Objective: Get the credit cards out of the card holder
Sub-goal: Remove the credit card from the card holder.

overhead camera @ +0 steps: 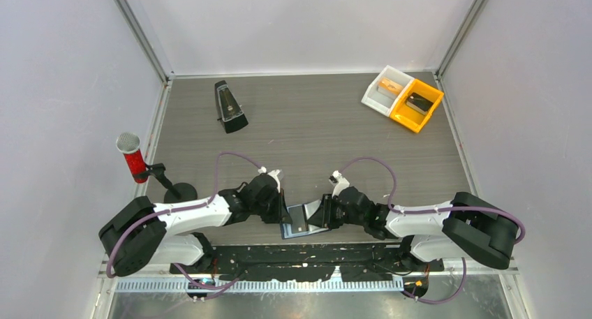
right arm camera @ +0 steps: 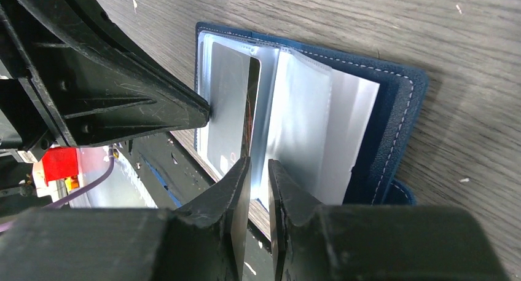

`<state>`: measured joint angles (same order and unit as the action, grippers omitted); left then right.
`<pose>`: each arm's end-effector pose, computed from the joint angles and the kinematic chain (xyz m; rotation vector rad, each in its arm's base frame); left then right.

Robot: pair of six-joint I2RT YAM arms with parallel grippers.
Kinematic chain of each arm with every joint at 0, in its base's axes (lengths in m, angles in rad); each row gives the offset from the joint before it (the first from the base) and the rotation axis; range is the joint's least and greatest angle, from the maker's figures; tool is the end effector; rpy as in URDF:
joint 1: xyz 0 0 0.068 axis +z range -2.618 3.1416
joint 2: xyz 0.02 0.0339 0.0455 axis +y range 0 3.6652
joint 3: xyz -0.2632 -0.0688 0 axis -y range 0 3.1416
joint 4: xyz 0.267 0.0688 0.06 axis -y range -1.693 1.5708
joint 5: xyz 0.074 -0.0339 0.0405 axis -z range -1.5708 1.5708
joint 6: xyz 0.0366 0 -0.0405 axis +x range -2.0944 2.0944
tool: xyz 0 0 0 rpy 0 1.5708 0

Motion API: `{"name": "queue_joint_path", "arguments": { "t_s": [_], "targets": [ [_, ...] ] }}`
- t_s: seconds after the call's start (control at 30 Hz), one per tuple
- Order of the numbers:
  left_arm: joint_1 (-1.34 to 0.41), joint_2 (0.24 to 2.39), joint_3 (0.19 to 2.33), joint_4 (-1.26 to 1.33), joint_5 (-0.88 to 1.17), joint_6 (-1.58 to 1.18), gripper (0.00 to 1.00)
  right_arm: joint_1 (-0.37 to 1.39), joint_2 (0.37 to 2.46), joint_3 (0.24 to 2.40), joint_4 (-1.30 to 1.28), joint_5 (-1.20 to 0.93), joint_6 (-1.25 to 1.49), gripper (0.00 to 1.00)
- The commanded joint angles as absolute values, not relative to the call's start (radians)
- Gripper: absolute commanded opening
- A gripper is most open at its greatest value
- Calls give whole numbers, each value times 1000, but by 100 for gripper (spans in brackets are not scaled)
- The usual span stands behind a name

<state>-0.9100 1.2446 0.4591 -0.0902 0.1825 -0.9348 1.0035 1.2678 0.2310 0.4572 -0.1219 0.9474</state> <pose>0.1404 -0.1914 0.1320 0.0562 2.7113 -0.9324 0.1152 0.1890 0.1050 -0.1481 2.4229 1.1689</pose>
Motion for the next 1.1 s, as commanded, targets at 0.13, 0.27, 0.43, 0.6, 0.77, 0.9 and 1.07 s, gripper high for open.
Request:
{"name": "queue_joint_path", "arguments": {
  "t_s": [0.13,0.27,0.43,0.6,0.77,0.9,1.07],
  "targets": [
    [-926,1244,440,-84,161,-917,3,991,1225,269,516,-160,916,25],
    [-927,1241,440,-83,160,-916,3,986,1204,275,496,-163,910,26],
    [-931,1244,432,-56,161,-920,3,983,1169,287,440,-146,899,27],
    [-936,1246,429,-47,166,-924,3,982,1157,295,413,-133,884,28],
    [-939,1237,428,-53,159,-926,3,975,1194,300,437,-143,878,28],
    [-940,1236,428,-60,154,-925,3,959,1229,307,447,-164,861,28],
    [-940,1246,430,-64,150,-923,3,941,1276,307,473,-190,852,28]
  ]
}}
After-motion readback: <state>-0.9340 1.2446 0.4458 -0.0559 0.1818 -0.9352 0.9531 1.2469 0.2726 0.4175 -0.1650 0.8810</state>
